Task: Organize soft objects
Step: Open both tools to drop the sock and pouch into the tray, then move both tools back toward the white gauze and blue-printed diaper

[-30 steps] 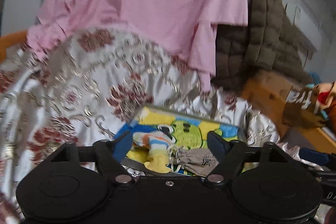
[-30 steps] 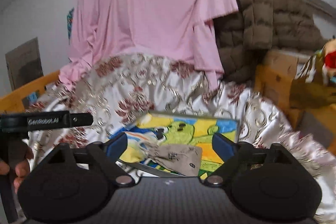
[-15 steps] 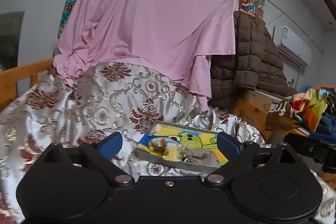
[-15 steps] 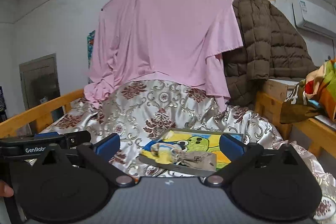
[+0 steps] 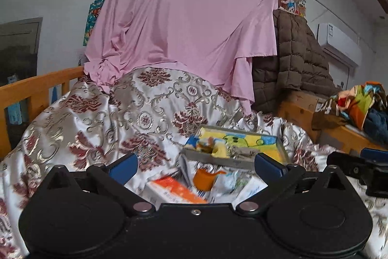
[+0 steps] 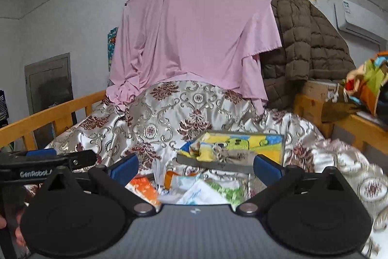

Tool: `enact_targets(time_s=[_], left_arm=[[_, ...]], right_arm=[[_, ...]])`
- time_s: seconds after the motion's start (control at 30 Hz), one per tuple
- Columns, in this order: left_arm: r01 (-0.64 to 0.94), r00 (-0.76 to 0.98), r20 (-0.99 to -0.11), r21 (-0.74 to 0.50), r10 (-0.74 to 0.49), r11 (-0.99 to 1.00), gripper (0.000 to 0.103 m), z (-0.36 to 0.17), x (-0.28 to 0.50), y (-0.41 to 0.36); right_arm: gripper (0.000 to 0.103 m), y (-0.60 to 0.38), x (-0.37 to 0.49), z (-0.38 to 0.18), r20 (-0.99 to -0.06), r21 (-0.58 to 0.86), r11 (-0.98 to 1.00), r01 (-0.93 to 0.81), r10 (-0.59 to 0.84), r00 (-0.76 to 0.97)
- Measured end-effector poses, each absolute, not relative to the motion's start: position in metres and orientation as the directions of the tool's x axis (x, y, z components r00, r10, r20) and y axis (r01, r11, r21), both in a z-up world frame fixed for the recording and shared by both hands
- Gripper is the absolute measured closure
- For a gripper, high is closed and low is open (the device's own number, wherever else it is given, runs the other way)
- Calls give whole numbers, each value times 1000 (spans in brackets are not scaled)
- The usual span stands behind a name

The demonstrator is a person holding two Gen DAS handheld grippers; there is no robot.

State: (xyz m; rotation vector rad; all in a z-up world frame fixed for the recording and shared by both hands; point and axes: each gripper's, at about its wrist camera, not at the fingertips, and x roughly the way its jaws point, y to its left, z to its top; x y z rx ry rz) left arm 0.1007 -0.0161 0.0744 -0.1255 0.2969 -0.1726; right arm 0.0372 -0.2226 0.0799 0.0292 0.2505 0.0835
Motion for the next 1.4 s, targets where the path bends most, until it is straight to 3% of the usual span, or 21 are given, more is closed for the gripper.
enact_targets(time_s=[0.83, 1.4], left_arm=[[185, 858, -487, -6, -165, 983, 1, -8, 90, -16], [185, 838, -528, 35, -139, 982, 1, -22, 96, -19]], right_arm=[[0, -217, 29, -14, -476, 18, 999, -34, 39, 879], [0, -217, 36, -24, -500, 10, 999, -43, 42, 865]])
